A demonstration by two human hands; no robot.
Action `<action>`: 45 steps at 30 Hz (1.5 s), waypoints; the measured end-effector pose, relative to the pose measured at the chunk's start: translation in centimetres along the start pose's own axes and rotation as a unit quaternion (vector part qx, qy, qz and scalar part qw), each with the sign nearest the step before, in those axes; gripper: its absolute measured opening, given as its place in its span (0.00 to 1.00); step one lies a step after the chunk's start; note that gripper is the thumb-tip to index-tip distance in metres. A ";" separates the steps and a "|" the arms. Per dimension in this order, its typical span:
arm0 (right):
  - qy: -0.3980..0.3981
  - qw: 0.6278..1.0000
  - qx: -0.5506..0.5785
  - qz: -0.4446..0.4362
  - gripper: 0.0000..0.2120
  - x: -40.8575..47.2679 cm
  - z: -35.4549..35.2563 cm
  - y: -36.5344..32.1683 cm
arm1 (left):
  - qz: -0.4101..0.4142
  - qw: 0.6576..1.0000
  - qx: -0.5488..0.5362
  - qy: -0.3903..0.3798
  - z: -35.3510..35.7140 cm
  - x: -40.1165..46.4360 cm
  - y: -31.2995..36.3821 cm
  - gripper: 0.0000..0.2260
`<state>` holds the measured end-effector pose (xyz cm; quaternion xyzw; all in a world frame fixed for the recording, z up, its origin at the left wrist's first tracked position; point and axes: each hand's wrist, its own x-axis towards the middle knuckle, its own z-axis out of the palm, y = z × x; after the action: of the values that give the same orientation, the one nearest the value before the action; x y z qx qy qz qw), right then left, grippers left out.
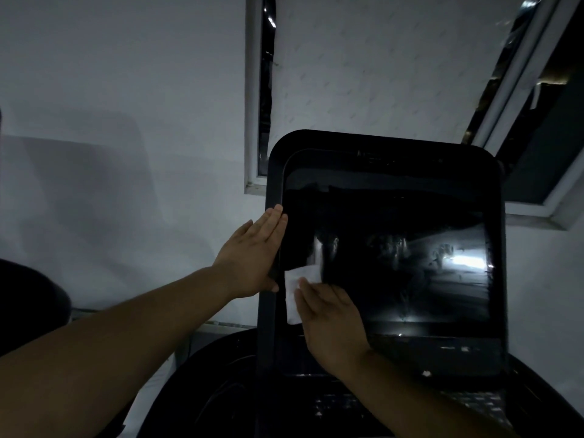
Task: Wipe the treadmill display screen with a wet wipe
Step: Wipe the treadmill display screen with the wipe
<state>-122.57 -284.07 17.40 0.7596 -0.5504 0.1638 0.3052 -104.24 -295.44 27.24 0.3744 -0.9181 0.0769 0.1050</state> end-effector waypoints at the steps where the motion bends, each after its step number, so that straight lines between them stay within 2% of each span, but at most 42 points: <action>1: -0.002 1.000 -0.002 0.000 0.23 -0.7 0.1 -0.4 | -0.001 1.000 0.000 -0.001 0.0 0.0 0.0 0.60; 6: -0.015 1.000 0.000 0.013 0.24 -3.4 0.1 -2.0 | -0.005 1.000 -0.002 -0.011 -0.1 0.0 0.2 0.61; 11: -0.008 0.999 -0.003 0.043 0.20 -4.7 0.3 -2.8 | -0.015 1.000 0.006 -0.019 0.0 0.1 0.8 0.60; 15: 0.000 0.995 0.009 0.096 0.24 -5.0 0.5 -4.2 | -0.017 0.999 0.017 -0.027 -0.1 0.0 0.8 0.60; 19: 0.024 0.991 0.018 0.134 0.20 -4.4 1.6 -4.4 | -0.016 0.999 0.019 -0.030 -0.3 0.1 0.8 0.60; 24: 0.051 0.989 -0.003 0.137 0.19 -1.6 1.8 -2.2 | -0.014 0.999 0.022 -0.029 0.0 0.1 0.6 0.60; 32: 0.065 0.992 -0.024 0.104 0.23 2.1 1.9 1.3 | -0.012 0.999 0.025 -0.022 0.1 0.2 0.6 0.60; 45: 0.053 0.993 -0.037 0.104 0.22 11.3 -0.7 6.7 | -0.012 1.000 0.020 -0.013 0.3 0.3 0.7 0.60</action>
<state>-124.98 -293.33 26.40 0.6770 -0.6149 0.2139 0.3432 -104.97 -295.23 27.03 0.3883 -0.9131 0.0896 0.0861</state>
